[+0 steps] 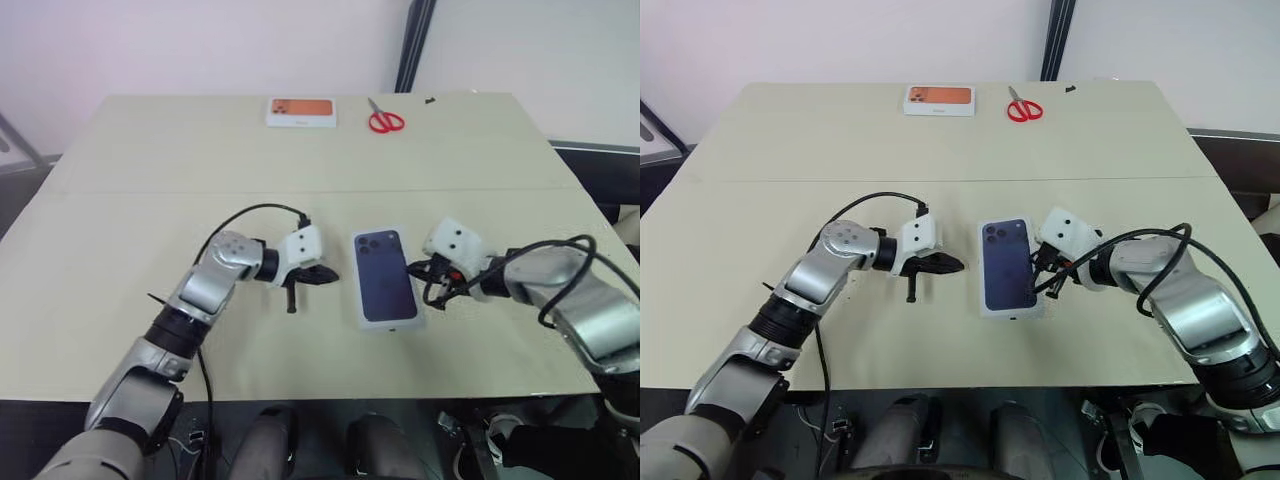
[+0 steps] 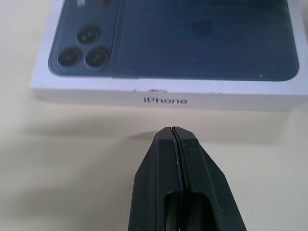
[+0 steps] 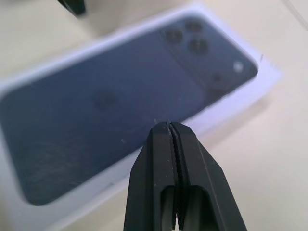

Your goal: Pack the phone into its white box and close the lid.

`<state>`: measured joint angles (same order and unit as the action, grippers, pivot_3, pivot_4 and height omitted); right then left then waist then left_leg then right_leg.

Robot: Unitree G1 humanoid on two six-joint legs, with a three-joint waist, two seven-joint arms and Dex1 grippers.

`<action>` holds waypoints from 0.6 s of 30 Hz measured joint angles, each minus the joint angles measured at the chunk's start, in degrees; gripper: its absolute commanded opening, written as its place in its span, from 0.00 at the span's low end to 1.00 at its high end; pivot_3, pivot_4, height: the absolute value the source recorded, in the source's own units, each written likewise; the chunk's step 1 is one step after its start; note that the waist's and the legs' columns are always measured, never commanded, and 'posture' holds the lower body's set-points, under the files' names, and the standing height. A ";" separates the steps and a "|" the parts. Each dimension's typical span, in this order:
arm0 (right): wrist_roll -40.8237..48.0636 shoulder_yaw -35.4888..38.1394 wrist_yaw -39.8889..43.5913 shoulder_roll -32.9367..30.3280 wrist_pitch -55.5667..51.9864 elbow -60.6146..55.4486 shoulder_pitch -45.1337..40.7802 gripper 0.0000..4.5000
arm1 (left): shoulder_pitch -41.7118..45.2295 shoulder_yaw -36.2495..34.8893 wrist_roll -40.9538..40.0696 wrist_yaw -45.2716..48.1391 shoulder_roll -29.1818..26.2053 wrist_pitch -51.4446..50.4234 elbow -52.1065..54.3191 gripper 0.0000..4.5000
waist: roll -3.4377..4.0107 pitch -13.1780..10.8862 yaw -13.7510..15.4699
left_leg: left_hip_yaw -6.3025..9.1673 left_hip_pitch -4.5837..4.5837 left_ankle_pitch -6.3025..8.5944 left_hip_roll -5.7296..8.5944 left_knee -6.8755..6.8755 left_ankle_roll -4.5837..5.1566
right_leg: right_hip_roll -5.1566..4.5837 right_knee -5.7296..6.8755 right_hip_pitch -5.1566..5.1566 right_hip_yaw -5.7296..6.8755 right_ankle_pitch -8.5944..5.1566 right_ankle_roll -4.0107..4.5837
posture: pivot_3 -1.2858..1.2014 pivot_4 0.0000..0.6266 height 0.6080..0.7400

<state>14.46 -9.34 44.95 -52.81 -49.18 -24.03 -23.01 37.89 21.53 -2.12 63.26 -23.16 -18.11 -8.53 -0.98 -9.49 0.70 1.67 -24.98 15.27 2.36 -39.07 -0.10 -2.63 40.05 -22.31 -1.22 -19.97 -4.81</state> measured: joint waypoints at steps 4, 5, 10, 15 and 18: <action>-2.09 -1.56 -1.07 0.85 0.50 2.11 -0.21 0.01 | -0.01 1.35 1.70 -2.36 1.31 0.59 -0.11 0.00 | 0.00 0.00 -0.10 | -0.01 0.00 0.00 0.00 0.03 -0.01 | 0.02 0.02 -0.04 -0.01 0.00 0.00 | 0.52 0.24 1.00; -2.31 -1.64 -1.11 0.99 0.59 2.14 -0.21 0.01 | -0.01 1.45 1.76 -2.58 1.46 0.78 -0.12 0.00 | 0.00 0.00 -0.11 | -0.01 0.00 0.00 0.00 0.02 -0.01 | 0.02 0.02 -0.03 0.00 0.00 0.00 | 0.52 0.24 1.00; -2.48 -1.60 -1.21 1.61 0.47 2.01 -0.22 0.01 | -0.08 1.84 2.06 -3.84 2.25 0.93 -0.12 0.00 | 0.00 0.00 -0.08 | 0.00 0.00 0.00 0.00 0.02 0.00 | 0.02 0.02 -0.03 0.00 0.00 0.00 | 0.52 0.24 1.00; -3.08 -1.66 -0.72 1.52 0.77 1.92 -0.09 0.01 | -0.09 1.83 2.03 -4.76 3.03 0.92 -0.12 0.00 | 0.00 0.00 -0.02 | 0.00 0.00 0.00 0.00 0.01 0.00 | 0.01 0.02 -0.02 0.00 0.00 0.00 | 0.52 0.24 1.00; -3.71 -1.87 -0.26 0.92 1.21 1.49 0.60 0.01 | -0.09 1.83 2.01 -4.77 2.97 0.91 -0.12 0.00 | 0.00 0.00 -0.03 | 0.00 0.00 0.00 0.00 0.01 0.00 | 0.01 0.02 -0.02 0.00 0.00 0.00 | 0.52 0.24 1.00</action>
<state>10.75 -11.21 44.69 -51.89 -47.97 -22.54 -22.41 37.80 23.36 -0.12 58.48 -20.19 -17.20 -8.64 -0.98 -9.49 0.66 1.67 -24.98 15.27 2.36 -39.06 -0.10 -2.61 40.07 -22.33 -1.22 -19.97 -4.81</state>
